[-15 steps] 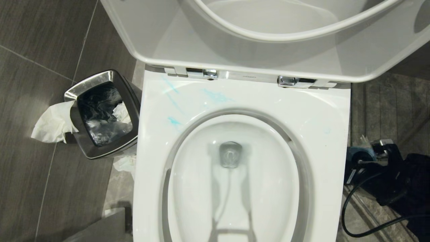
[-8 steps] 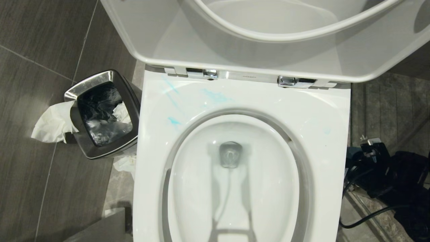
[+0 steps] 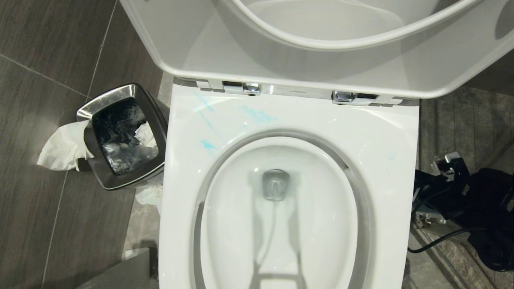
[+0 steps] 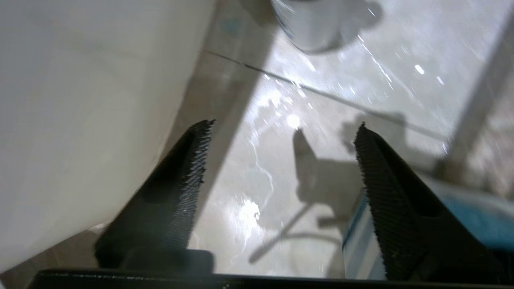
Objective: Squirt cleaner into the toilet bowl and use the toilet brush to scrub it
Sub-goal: Pour in the cleaning agent
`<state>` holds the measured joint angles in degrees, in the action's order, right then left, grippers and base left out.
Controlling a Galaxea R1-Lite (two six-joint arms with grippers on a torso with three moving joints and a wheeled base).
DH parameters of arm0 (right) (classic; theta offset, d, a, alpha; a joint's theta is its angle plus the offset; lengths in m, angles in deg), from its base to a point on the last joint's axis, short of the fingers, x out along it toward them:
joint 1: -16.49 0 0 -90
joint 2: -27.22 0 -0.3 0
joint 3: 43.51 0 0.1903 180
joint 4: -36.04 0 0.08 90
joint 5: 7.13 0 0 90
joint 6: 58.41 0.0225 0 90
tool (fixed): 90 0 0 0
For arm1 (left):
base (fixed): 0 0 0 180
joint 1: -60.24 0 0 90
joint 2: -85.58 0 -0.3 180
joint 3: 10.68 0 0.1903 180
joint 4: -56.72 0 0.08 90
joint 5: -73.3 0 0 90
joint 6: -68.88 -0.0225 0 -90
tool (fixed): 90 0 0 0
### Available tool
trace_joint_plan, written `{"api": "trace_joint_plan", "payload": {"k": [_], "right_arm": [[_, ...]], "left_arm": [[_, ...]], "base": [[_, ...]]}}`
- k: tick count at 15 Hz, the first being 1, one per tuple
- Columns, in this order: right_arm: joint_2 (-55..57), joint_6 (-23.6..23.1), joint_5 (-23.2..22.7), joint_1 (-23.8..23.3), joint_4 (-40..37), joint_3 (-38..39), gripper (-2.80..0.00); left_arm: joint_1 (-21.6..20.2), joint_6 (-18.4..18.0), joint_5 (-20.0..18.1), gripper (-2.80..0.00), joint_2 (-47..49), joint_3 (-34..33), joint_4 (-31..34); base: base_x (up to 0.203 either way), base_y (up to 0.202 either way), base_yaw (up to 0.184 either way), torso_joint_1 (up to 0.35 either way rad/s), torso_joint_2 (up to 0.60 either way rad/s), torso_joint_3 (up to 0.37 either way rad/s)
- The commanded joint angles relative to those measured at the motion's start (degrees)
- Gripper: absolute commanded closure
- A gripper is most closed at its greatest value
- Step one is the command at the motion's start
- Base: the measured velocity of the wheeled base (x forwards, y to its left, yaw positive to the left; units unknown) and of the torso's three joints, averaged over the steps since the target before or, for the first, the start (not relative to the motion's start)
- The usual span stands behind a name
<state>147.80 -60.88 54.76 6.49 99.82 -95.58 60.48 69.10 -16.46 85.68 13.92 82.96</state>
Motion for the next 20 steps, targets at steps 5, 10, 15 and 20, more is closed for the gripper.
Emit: {"api": "trace_joint_plan", "payload": {"k": [5, 10, 15, 20], "right_arm": [[5.61, -3.23, -9.35, -2.53, 0.51, -12.16, -2.8], [12.95, -4.89, -10.8, -2.58, 0.51, -20.71, -2.8], [17.06, -4.38, -10.74, -2.31, 0.51, -27.14, -2.8], [18.34, -2.59, -10.69, -2.31, 0.51, -31.85, -2.8]], "left_arm": [[0.02, 0.05, 0.02, 0.0, -0.01, 0.0, 0.04], [0.02, 0.05, 0.02, 0.0, -0.01, 0.0, 0.04], [0.02, 0.05, 0.02, 0.0, -0.01, 0.0, 0.04], [0.02, 0.05, 0.02, 0.0, -0.01, 0.0, 0.04]], "base": [[0.0, 0.0, 0.0, 0.0, 0.0, 0.0], [0.0, 0.0, 0.0, 0.0, 0.0, 0.0], [0.0, 0.0, 0.0, 0.0, 0.0, 0.0], [0.0, 0.0, 0.0, 0.0, 0.0, 0.0]]}}
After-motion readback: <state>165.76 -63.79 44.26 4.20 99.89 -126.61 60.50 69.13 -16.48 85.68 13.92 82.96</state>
